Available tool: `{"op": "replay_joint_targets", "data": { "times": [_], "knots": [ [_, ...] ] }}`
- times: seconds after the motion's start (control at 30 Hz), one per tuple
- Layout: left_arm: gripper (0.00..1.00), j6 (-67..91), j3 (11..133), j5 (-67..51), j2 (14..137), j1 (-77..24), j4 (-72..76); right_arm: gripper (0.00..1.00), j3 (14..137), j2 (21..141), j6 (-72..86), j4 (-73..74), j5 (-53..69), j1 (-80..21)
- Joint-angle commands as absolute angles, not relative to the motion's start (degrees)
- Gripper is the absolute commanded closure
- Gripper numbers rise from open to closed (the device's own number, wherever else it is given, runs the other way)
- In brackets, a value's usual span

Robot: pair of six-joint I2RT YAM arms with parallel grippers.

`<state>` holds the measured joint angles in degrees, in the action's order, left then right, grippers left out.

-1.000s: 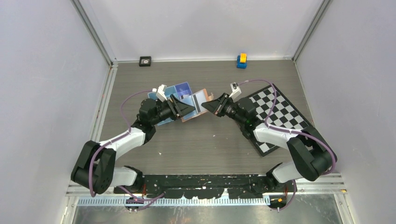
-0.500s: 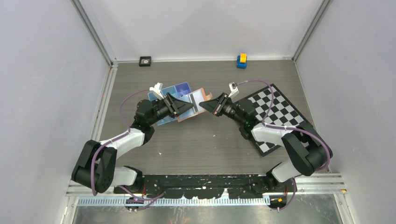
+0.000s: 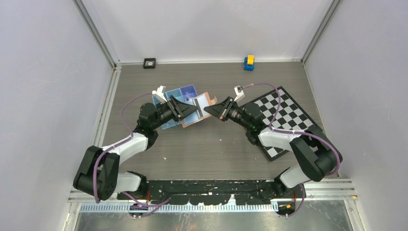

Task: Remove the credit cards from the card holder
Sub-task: Remove the credit card from the card holder.

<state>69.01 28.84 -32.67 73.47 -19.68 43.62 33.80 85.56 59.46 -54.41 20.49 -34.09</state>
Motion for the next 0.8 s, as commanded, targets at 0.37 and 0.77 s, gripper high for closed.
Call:
{"op": "replay_joint_targets", "data": {
  "times": [0.37, 0.77],
  "knots": [
    [0.68, 73.4, 27.3, -35.5, 75.8, -19.4, 59.4, 0.91, 35.9, 87.6, 60.1, -60.9, 22.9, -35.5],
    [0.72, 79.0, 27.7, -38.7, 80.5, -19.4, 71.4, 0.92, 38.0, 93.1, 65.0, -66.9, 27.7, -35.5]
  ]
}}
